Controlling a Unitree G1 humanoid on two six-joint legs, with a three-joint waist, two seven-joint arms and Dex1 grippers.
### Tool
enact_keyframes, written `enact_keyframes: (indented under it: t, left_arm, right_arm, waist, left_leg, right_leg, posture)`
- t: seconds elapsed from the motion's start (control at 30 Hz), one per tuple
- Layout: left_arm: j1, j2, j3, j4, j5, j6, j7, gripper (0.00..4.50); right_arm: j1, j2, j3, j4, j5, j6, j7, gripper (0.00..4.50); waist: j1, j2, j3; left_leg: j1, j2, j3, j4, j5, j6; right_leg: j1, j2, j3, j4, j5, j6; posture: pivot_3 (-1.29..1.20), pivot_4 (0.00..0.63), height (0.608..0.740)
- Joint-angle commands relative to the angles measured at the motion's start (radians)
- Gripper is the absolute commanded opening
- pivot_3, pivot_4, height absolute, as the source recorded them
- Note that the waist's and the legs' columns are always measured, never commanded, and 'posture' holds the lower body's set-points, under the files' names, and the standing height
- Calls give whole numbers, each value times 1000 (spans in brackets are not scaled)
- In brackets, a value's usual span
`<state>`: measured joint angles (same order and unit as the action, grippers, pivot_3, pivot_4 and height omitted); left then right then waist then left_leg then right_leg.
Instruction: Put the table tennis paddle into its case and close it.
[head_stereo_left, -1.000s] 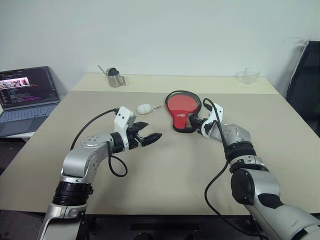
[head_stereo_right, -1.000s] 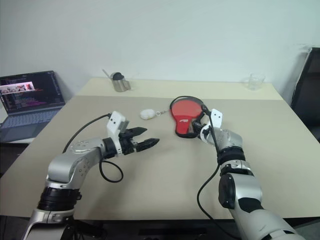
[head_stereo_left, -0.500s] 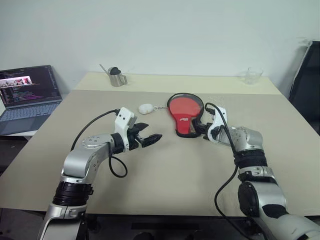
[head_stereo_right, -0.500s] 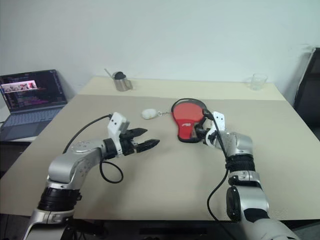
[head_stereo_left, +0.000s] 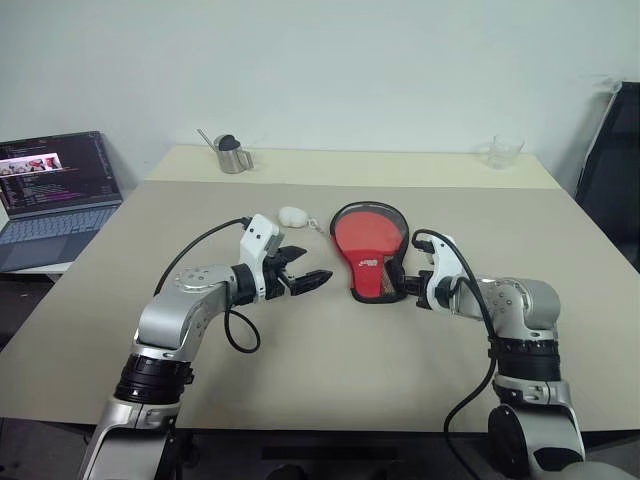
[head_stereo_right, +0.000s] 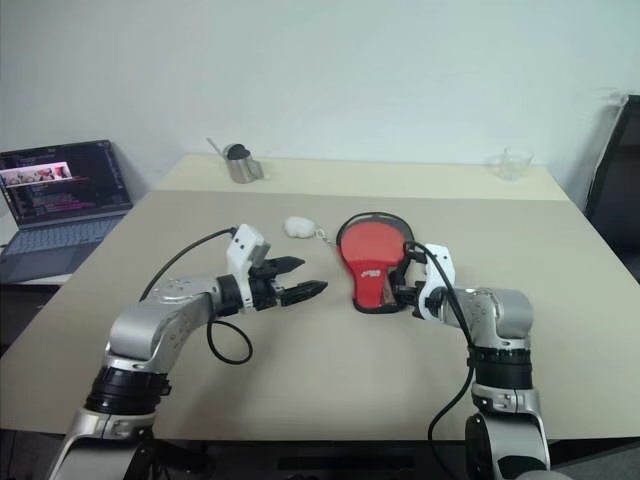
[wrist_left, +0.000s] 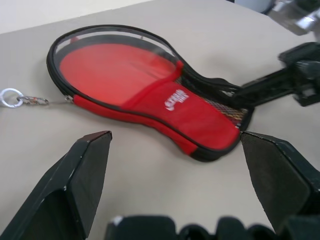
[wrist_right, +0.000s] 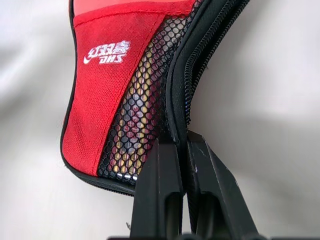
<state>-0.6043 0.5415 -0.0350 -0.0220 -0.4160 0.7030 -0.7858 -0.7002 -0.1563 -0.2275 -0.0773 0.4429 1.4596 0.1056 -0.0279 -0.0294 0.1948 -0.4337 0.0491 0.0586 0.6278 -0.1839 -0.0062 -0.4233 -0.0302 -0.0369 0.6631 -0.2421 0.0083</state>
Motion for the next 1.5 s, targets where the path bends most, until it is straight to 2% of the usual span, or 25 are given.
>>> enact_keyframes:
  t: [0.03, 0.27, 0.43, 0.67, 0.97, 1.07, 1.23, 1.37, 1.5]
  left_arm:
    - [-34, -6, -2, 2, 1, -28, -25, 4483]
    - [-57, -14, -27, 33, 11, -40, -56, 4483]
    - [-79, -21, -48, 64, 17, -47, -87, 4483]
    - [-114, -36, -79, 116, 30, -65, -137, 4483]
    - [-137, -56, -104, 160, 46, -75, -178, 4483]
    - [-141, -62, -113, 167, 52, -75, -191, 4483]
    - [-154, -71, -128, 185, 61, -77, -213, 4483]
    - [-163, -81, -136, 198, 68, -77, -232, 4483]
    - [-175, -91, -144, 215, 77, -80, -244, 4483]
  right_arm:
    - [54, 36, -25, -135, 32, 141, 0, 29]
    - [199, 65, -28, -312, 136, 155, -46, 29]
    - [309, 35, -21, -422, 294, 155, -98, 29]
    - [456, -55, -12, -517, 548, 155, -217, 29]
    - [571, -131, -25, -576, 924, 154, -432, 29]
    - [630, -234, 39, -571, 1133, 24, -584, 29]
    - [681, -500, 227, -609, 1479, -288, -810, 29]
    - [701, -632, 329, -669, 1529, -452, -828, 29]
    - [711, -702, 403, -713, 1529, -572, -822, 29]
  waist:
    - [0, 0, 0]
    - [0, 0, 0]
    - [-1, 0, 0]
    - [0, -1, -1]
    - [1, -1, -1]
    - [1, -2, -1]
    - [1, -2, -1]
    - [2, -3, -1]
    - [2, -3, -1]
  left_leg:
    - [0, 0, 0, 0, 0, 0]
    - [0, 0, 0, 0, 0, 0]
    - [0, 0, 0, 0, 0, 0]
    - [0, -1, -1, 0, 0, 0]
    - [0, -1, -1, 0, 0, 0]
    - [0, -1, -1, 0, 0, 0]
    - [0, -2, -1, 1, 0, 0]
    - [0, -2, -1, 1, 0, 0]
    - [0, -2, -2, 2, 0, 0]
  right_leg:
    - [0, 0, 0, 0, 0, 0]
    - [0, 0, 0, 0, 0, 0]
    - [0, 0, 0, 0, 0, 0]
    - [1, 0, 0, 0, 0, 0]
    - [1, 1, 0, -1, 0, 0]
    - [1, 0, 0, -1, 0, 0]
    - [2, 1, 0, -3, -1, 0]
    - [2, 2, 0, -3, -1, 0]
    - [2, 2, 0, -4, -1, 1]
  posture:
    - [0, 150, 740]
    - [0, 150, 740]
    - [0, 150, 740]
    - [0, 150, 740]
    - [0, 150, 740]
    - [0, 150, 740]
    - [0, 150, 740]
    - [0, 150, 740]
    - [0, 150, 740]
